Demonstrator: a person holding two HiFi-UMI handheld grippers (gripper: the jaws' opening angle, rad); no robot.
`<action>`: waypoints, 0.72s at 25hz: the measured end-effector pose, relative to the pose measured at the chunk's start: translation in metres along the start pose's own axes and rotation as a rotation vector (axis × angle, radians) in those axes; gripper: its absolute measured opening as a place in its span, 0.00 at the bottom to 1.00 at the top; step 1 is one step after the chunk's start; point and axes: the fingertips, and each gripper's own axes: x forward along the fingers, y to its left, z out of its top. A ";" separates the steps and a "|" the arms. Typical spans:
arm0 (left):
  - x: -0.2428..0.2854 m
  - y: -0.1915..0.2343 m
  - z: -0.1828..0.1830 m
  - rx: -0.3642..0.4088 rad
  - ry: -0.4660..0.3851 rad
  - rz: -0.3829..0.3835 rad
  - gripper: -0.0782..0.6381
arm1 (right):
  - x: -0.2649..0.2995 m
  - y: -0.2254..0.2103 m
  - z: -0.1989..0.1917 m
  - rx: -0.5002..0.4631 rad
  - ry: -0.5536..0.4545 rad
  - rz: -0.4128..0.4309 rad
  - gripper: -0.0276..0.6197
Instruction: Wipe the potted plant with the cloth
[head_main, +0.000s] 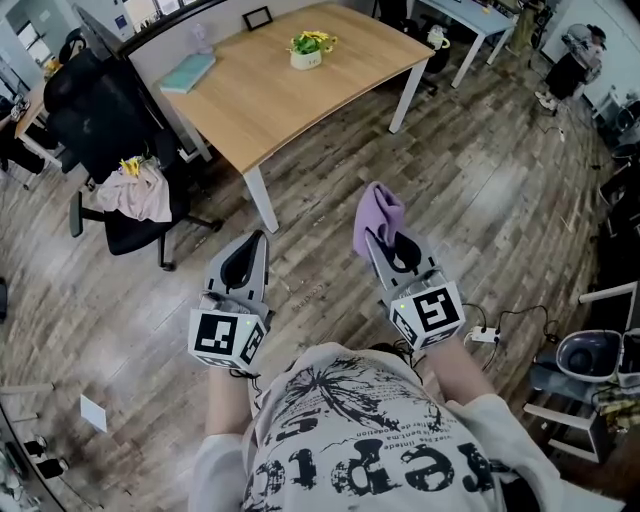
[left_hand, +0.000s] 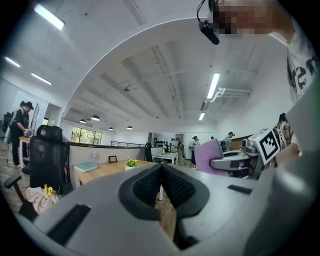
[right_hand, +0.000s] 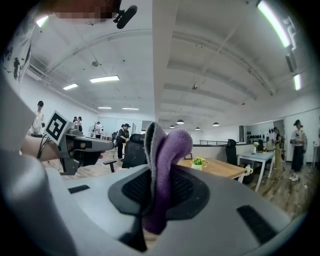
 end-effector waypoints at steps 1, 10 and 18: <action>0.002 0.001 -0.003 0.003 0.010 -0.005 0.11 | 0.003 0.000 -0.002 0.001 0.005 -0.001 0.15; 0.051 0.016 -0.021 -0.010 0.055 0.021 0.11 | 0.043 -0.042 -0.018 0.016 0.044 0.028 0.15; 0.159 0.031 -0.014 0.039 0.058 0.158 0.11 | 0.132 -0.131 -0.019 -0.042 0.034 0.204 0.15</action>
